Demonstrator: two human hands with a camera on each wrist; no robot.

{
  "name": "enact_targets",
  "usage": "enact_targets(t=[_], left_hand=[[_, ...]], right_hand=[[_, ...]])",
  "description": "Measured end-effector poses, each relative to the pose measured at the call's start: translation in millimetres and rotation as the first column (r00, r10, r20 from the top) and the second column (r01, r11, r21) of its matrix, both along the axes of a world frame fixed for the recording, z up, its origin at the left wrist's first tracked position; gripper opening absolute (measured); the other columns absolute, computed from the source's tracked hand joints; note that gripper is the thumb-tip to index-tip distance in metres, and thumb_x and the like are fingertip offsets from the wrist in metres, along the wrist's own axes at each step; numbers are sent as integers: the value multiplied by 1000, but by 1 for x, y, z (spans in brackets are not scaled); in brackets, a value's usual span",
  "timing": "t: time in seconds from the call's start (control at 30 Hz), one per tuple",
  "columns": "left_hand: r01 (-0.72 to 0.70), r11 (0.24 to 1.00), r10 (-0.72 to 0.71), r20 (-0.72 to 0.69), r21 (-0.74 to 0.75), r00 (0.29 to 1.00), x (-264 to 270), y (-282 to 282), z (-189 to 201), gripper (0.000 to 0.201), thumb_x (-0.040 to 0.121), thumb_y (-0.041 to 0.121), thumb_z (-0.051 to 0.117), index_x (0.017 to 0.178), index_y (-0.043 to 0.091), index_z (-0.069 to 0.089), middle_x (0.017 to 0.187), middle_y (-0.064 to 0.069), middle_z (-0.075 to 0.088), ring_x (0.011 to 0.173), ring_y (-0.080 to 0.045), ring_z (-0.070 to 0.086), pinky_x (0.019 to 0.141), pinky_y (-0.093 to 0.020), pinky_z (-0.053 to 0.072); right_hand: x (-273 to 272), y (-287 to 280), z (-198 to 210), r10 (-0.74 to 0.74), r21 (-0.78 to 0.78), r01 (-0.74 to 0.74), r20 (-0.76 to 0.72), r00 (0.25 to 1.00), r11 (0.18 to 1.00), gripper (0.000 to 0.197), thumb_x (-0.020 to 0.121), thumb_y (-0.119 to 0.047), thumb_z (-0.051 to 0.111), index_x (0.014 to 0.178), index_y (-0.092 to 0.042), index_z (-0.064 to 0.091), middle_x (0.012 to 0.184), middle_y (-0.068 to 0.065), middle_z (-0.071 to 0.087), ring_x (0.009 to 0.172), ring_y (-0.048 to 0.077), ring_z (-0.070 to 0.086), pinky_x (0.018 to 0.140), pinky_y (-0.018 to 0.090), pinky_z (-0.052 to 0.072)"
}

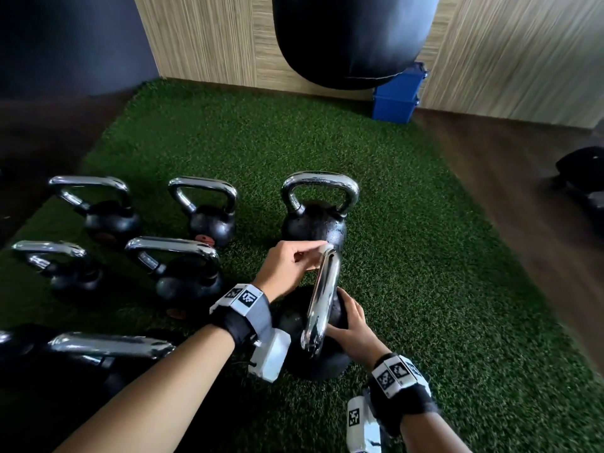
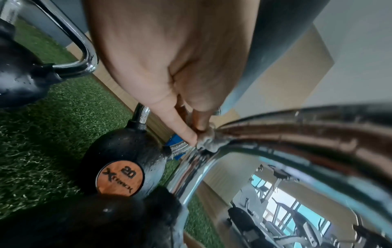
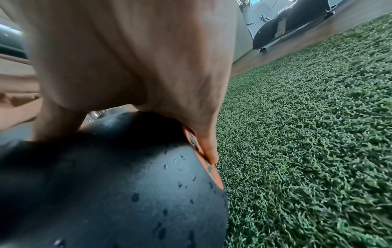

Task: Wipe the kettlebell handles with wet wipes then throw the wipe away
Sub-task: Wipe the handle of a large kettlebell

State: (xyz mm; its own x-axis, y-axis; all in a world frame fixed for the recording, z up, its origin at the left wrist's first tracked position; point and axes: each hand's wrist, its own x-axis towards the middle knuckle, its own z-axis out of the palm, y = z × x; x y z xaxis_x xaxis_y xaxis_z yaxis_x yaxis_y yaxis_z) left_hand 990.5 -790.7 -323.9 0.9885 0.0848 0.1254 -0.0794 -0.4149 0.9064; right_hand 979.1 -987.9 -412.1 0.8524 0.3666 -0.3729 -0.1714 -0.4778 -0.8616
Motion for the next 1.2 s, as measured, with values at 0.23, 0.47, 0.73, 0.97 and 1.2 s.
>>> enact_targets(t=[0.23,0.47,0.73,0.97,1.2], left_hand=[[100,978,-121,-107,-181,987,-3,19,6,26,93,19,74,119,22,76,112,10,77,107,-6,72,97,-19,53],[80,957,-157,-264,-280,952,-26,25,16,13,86,14,81,93,25,84,89,0,81,84,-12,75,78,-24,60],[139,931,-251,-315,-338,915,-58,23,24,13,87,1,75,96,9,80,81,-4,79,74,-8,72,68,-18,60],[230,923,-331,-334,-308,882,-82,31,12,27,80,12,82,106,8,80,96,-12,80,84,-20,73,83,-32,63],[347,938,-305,-407,30,861,-88,36,-3,27,72,43,89,97,35,82,91,17,79,87,1,72,89,-32,59]], right_hand=[[-2,-1,-1,-7,9,6,16,1000,1000,102,73,-46,84,154,-37,23,155,-1,20,142,22,31,118,51,32],[-4,0,0,-24,35,23,27,999,999,99,76,-39,83,155,-34,23,156,0,20,140,19,31,119,48,32],[-3,-2,-1,-16,45,15,19,1000,999,100,75,-43,84,154,-36,23,155,-2,19,134,16,32,116,47,36],[-2,-2,-1,-3,22,2,25,1000,1000,102,73,-47,83,154,-37,22,156,-1,19,140,24,32,115,51,36],[-3,-2,0,8,-4,-8,49,999,1000,99,76,-42,82,154,-35,22,156,0,21,133,16,33,113,41,35]])
